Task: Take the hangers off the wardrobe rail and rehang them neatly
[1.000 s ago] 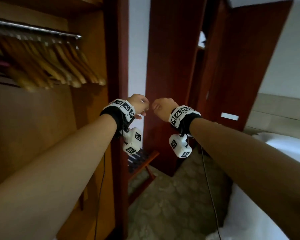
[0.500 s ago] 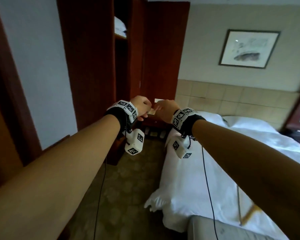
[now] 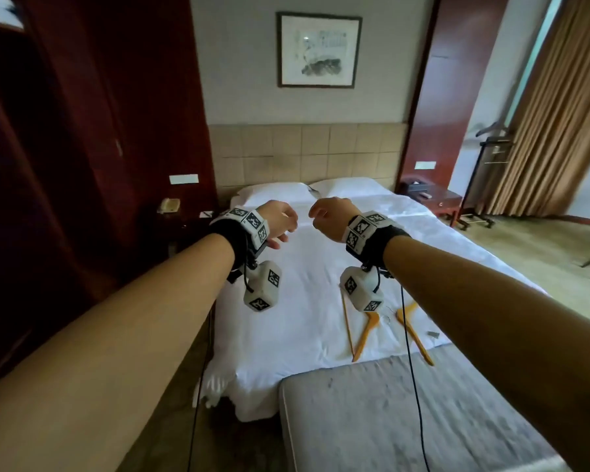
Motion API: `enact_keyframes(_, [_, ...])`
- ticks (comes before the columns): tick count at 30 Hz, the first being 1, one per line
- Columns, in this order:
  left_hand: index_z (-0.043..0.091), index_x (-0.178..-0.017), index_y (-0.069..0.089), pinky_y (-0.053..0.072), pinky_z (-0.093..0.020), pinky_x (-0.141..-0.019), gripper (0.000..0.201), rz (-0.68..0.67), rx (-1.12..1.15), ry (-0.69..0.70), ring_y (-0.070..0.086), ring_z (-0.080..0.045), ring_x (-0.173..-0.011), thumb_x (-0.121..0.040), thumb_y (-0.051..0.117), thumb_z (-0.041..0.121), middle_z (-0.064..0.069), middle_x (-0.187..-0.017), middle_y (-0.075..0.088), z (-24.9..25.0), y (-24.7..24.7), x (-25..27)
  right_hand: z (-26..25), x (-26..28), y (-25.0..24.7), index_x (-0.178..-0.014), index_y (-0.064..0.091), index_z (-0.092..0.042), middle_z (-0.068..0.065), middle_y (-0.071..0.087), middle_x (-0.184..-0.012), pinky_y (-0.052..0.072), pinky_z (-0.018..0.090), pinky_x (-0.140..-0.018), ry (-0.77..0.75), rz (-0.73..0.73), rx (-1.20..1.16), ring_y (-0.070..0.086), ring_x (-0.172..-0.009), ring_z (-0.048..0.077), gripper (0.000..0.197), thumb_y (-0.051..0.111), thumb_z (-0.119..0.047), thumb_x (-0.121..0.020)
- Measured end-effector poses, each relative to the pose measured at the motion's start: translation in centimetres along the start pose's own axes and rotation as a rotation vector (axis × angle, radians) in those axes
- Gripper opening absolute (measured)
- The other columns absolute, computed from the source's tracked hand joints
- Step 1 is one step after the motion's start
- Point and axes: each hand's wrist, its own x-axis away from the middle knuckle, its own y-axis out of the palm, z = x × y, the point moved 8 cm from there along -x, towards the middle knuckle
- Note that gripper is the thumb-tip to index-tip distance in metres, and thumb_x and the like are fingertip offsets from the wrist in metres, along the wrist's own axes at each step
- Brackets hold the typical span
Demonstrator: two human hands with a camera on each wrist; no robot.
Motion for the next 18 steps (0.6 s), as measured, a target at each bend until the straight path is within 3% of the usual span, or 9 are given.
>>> enact_keyframes(3, [0.017, -0.102, 0.058, 0.054, -0.029, -0.061, 0.011, -0.094, -0.005, 0.023, 0.061, -0.016, -0.073, -0.093, 0.051, 0.018, -0.003, -0.093, 0.061, 1.6, 5.2, -3.4, 6.4, -0.1, -0.3, -0.121, 0.064, -0.021, 0.005, 0.063, -0.127, 0.049, 0.038, -0.098, 0.092, -0.003, 0.029, 0.057, -0.116, 0.027, 0.034, 0.047, -0.017, -0.092])
enact_keyframes(6, [0.014, -0.105, 0.059, 0.053, -0.029, -0.062, 0.014, -0.198, 0.011, 0.03, 0.062, -0.018, -0.075, -0.095, 0.051, 0.019, -0.005, -0.099, 0.062, 2.0, 10.4, -7.0, 12.5, -0.6, 0.6, -0.125, 0.063, -0.02, 0.006, 0.06, -0.131, 0.047, 0.038, -0.1, 0.176, -0.046, 0.067, 0.054, -0.119, 0.027, 0.035, 0.047, -0.017, -0.093])
enact_keyframes(8, [0.015, -0.104, 0.06, 0.053, -0.029, -0.062, 0.014, -0.265, 0.022, 0.026, 0.062, -0.019, -0.077, -0.095, 0.05, 0.018, -0.006, -0.102, 0.062, 2.1, 13.7, -9.5, 16.5, -1.3, 1.3, -0.124, 0.063, -0.02, 0.007, 0.06, -0.131, 0.048, 0.036, -0.098, 0.229, -0.064, 0.079, 0.054, -0.119, 0.028, 0.035, 0.048, -0.016, -0.093])
enact_keyframes(12, [0.011, -0.11, 0.059, 0.055, -0.037, -0.074, 0.018, -0.354, 0.062, 0.0, 0.063, -0.025, -0.088, -0.096, 0.051, 0.018, -0.007, -0.103, 0.062, 1.9, 18.6, -14.5, 23.7, -3.2, 3.0, -0.121, 0.064, -0.023, 0.006, 0.061, -0.127, 0.049, 0.034, -0.093, 0.337, -0.116, 0.08, 0.056, -0.115, 0.027, 0.031, 0.05, -0.02, -0.093])
enact_keyframes(18, [0.01, -0.112, 0.061, 0.056, -0.034, -0.068, 0.021, -0.39, 0.28, -0.132, 0.064, -0.023, -0.082, -0.094, 0.053, 0.019, -0.008, -0.099, 0.066, 0.9, 24.3, -22.1, 32.2, -6.2, 4.7, -0.117, 0.065, -0.025, 0.006, 0.061, -0.124, 0.05, 0.035, -0.093, 0.462, -0.124, 0.011, 0.059, -0.111, 0.026, 0.031, 0.05, -0.017, -0.091])
